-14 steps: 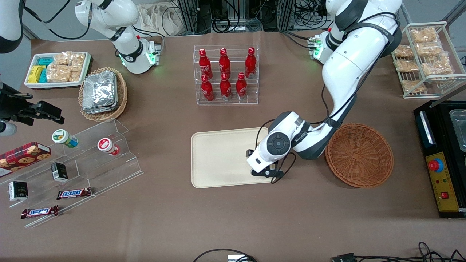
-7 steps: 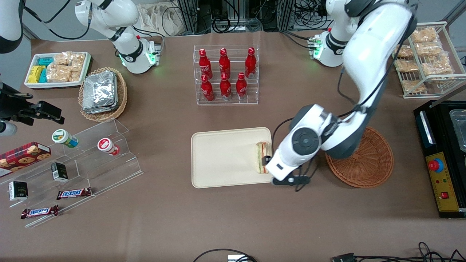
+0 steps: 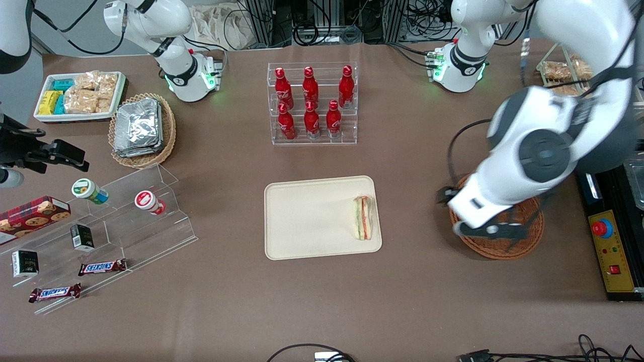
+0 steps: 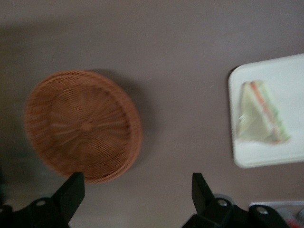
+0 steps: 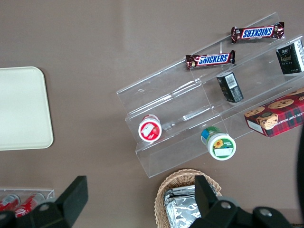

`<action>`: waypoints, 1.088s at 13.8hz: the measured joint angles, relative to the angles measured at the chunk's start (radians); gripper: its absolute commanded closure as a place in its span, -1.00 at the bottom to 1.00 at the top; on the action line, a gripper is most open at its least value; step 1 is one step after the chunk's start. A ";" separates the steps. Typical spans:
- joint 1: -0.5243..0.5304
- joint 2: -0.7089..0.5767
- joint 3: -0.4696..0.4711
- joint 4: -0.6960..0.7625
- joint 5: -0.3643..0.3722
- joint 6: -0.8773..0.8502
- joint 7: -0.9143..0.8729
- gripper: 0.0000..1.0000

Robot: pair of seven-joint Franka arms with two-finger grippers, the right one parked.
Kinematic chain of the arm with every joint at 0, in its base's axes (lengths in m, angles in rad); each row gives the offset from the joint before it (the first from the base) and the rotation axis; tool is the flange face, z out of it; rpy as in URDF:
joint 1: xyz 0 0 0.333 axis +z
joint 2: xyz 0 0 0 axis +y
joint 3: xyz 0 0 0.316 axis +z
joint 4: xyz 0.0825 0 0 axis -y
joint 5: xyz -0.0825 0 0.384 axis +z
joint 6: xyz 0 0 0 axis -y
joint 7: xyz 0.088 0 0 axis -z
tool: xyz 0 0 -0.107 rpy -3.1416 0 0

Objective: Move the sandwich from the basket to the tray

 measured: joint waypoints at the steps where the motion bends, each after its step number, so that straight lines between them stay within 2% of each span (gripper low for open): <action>1: 0.044 -0.028 0.001 0.001 -0.020 -0.036 0.071 -1.00; 4: 0.191 -0.112 0.005 0.030 -0.050 -0.126 0.261 -1.00; 7: 0.288 -0.145 0.006 0.074 -0.077 -0.225 0.338 -1.00; 10: 0.309 -0.146 0.005 0.057 -0.103 -0.258 0.342 -1.00; 15: 0.305 -0.189 -0.007 -0.035 -0.103 -0.255 0.341 -1.00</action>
